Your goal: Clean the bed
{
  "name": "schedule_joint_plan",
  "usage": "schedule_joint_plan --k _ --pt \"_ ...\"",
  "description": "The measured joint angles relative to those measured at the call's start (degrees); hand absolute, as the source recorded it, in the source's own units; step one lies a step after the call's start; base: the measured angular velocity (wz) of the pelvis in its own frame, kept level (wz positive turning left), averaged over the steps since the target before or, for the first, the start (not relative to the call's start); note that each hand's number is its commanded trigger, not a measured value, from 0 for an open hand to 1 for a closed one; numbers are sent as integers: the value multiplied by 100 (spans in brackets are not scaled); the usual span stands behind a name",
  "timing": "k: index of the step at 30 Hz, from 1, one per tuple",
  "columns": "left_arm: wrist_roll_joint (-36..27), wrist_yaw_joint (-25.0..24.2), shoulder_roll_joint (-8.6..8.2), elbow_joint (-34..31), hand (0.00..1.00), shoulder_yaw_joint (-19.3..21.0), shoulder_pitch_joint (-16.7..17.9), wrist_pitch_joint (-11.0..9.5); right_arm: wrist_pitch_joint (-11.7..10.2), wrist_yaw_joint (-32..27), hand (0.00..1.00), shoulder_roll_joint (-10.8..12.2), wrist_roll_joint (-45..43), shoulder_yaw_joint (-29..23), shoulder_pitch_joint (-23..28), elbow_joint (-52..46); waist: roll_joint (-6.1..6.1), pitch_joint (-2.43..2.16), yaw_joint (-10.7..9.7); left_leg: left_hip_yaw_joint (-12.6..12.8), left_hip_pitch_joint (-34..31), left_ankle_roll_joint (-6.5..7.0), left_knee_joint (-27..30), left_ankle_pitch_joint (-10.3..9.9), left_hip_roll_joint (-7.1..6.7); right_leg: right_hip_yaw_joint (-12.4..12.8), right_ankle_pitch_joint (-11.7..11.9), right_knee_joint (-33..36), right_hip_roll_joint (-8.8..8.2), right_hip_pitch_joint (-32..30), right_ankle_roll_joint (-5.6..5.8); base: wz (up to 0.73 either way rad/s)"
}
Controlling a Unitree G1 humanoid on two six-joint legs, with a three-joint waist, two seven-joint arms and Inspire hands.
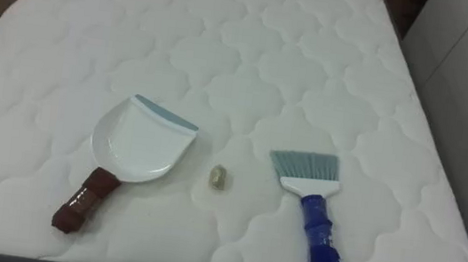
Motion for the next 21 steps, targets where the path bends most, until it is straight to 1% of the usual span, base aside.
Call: schedule_joint_plan --k 7,12,13,15,18,21 --pt "-10 62 12 -1 0 5 13 -30 -1 -81 0 36 -5 9 6 4 -49 -8 3 -4 -31 1 74 1 1 0 0 7 -2 -3 0 0" --pt "-18 61 43 -5 0 6 10 -48 -2 -221 0 37 -4 8 7 5 -69 0 3 -3 -19 1 62 1 1 -4 0 8 -3 -8 0 0" --pt "-18 61 47 -4 0 6 10 -59 -3 -237 0 37 -8 8 7 4 -67 1 2 -4 -23 1 59 1 1 -5 0 7 -3 -8 0 0" --pt "-16 64 76 -4 0 8 7 -146 -19 -328 0 37 -82 7 7 3 -63 6 1 -9 -48 0 45 0 2 -12 0 6 -2 -32 0 0" --pt "-32 110 78 -4 0 33 10 -162 -63 -393 0 39 -118 7 11 -1 -47 14 3 -8 -53 0 42 0 2 -11 1 7 -2 -40 -1 0" --pt "-66 297 68 -3 0 33 11 -200 -116 -394 0 39 -96 12 11 -8 -29 14 7 -8 -66 0 41 0 2 -11 1 3 0 -49 -1 0"
